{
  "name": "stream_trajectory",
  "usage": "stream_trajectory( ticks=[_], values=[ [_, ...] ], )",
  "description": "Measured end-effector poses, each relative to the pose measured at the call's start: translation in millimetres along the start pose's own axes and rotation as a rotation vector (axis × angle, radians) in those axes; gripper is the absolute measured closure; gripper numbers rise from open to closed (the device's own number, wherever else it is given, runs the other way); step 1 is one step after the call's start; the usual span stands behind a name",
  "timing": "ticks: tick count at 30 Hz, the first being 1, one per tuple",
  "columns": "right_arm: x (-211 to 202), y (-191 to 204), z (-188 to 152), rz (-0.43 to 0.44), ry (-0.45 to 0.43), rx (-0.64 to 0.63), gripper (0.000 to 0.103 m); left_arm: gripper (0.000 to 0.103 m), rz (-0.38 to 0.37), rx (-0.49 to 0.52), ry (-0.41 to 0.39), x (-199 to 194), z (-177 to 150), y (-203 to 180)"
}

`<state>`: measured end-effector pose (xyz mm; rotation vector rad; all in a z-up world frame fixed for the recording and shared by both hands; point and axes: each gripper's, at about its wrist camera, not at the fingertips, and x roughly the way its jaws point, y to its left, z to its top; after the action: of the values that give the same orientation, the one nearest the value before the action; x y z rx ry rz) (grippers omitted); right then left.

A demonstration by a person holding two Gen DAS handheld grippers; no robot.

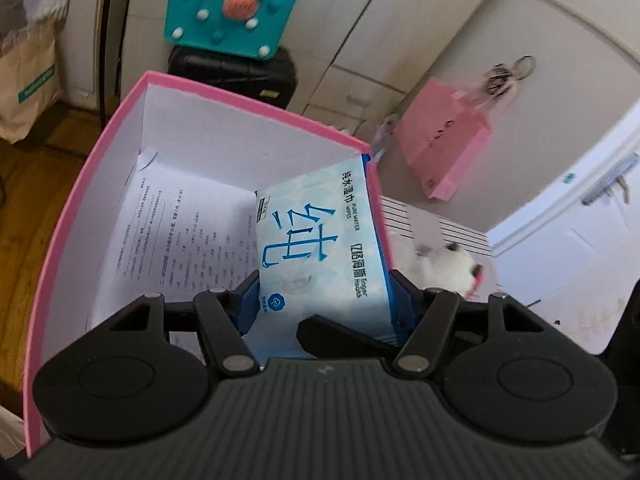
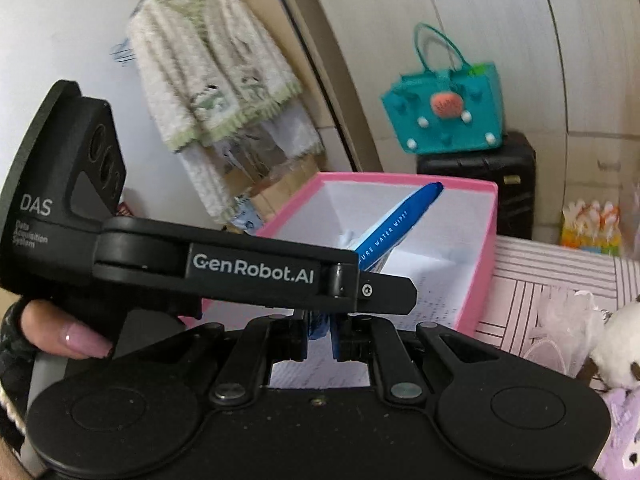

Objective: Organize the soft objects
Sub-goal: 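Lower the wipes pack into the pink box and open the left gripper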

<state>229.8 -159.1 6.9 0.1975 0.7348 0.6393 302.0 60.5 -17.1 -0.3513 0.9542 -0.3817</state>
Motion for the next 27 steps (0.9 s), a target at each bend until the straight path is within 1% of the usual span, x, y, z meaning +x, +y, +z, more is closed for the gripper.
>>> stream_trajectory(
  ticks=[3,6,8,10,12,15,18,19,21,22,25,27],
  values=[
    [19,-10,5,-0.021,0.032,0.013,0.09,0.039,0.03,-0.028,0.045,22,11,5],
    [34,-17,9,-0.046,0.066,0.021,0.091,0.04,0.033,-0.067,0.084,38,20,14],
    [39,-15,9,-0.086,0.066,-0.002,0.092,0.041,0.022,-0.093,0.1,44,25,18],
    [43,-6,9,-0.142,0.071,-0.057,0.09,0.041,0.021,-0.111,0.109,48,26,22],
    [48,-3,12,-0.172,0.078,-0.084,0.09,0.044,0.025,-0.118,0.101,48,26,24],
    [50,-3,13,-0.206,0.073,-0.101,0.094,0.045,0.019,-0.122,0.098,46,28,26],
    [46,0,10,-0.231,0.071,-0.132,0.092,0.045,0.026,-0.106,0.09,42,27,24],
    [43,1,9,-0.249,0.068,-0.146,0.088,0.045,0.028,-0.102,0.08,41,27,25],
    [37,3,7,-0.272,0.071,-0.165,0.081,0.045,0.033,-0.078,0.062,34,26,22],
    [32,2,6,-0.272,0.07,-0.17,0.074,0.045,0.034,-0.067,0.052,29,26,21],
    [15,1,3,-0.274,0.043,-0.194,0.073,0.045,0.043,-0.024,0.021,13,22,17],
    [0,1,0,-0.256,0.029,-0.209,0.073,0.045,0.06,0.007,0.0,3,18,14]
  ],
)
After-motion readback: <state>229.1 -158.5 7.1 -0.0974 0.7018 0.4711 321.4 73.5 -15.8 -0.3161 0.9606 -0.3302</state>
